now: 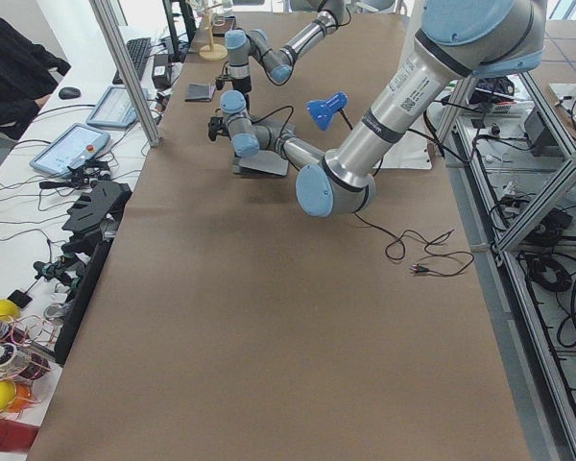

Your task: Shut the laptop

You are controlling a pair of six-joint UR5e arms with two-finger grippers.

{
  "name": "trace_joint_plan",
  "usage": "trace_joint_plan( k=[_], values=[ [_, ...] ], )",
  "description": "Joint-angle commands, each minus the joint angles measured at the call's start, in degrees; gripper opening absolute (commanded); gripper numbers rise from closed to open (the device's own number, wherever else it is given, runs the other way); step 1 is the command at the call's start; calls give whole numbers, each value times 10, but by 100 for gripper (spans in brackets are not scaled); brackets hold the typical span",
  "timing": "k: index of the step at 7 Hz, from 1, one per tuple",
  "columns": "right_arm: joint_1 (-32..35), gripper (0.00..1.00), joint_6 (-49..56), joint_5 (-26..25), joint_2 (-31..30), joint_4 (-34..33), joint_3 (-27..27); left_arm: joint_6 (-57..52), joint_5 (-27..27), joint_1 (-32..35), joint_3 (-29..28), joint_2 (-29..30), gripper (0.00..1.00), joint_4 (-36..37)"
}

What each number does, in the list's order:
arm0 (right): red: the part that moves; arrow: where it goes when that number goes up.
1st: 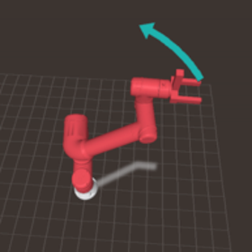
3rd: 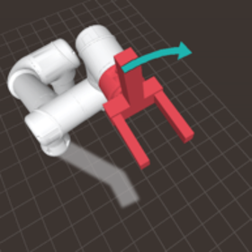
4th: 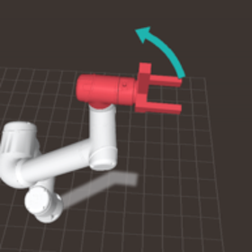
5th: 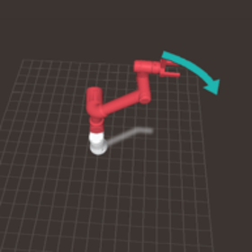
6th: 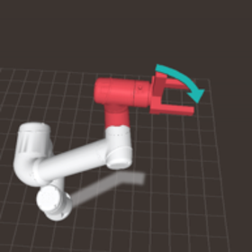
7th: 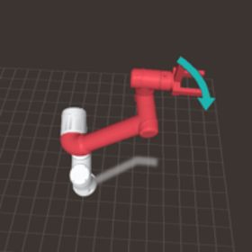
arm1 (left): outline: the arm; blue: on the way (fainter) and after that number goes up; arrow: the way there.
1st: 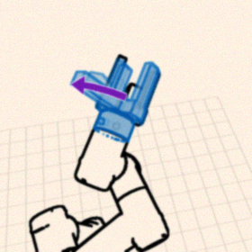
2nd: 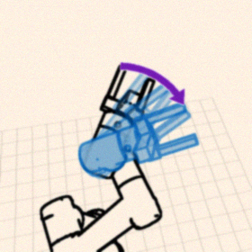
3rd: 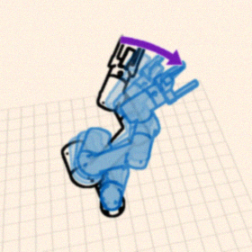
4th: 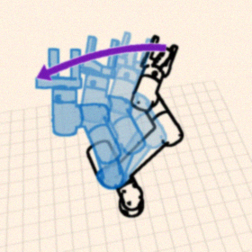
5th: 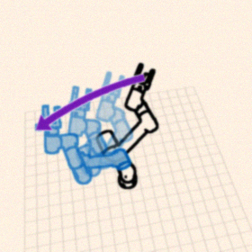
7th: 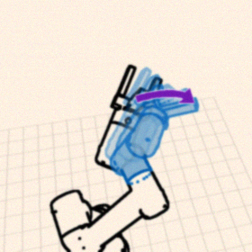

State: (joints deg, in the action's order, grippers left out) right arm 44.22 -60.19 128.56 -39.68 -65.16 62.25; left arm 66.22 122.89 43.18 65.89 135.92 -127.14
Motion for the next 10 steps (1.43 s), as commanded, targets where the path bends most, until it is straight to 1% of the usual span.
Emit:
trace_joint_plan(
  k=[1, 3, 5, 6, 7, 8, 9, 10],
  values=[
    [-13, 0, 1, -28, 4, 0, -13, 0, -27, -12, -2, 1, 0, -11],
    [1, 0, -2, -16, 21, 0, -11, 1, -26, -10, -2, 2, 0, -11],
    [63, 0, -2, 74, 43, -1, -6, 4, -20, -3, 4, 8, 0, -12],
    [79, 0, -6, 92, 42, -5, 12, 3, 12, 15, 17, 8, 0, -11],
    [102, 0, -9, 122, 30, -11, 33, 3, 19, 39, 39, 2, 37, -7],
    [119, 99, -9, 126, 1, -8, 64, 7, 18, 56, 60, -18, 98, -3],
    [147, 100, 0, 135, -34, -10, 93, 1, 24, 92, 91, -63, 98, -4],
    [168, 100, -1, 139, -82, -15, 130, -3, 44, 129, 113, -103, 98, -5]
  ],
)
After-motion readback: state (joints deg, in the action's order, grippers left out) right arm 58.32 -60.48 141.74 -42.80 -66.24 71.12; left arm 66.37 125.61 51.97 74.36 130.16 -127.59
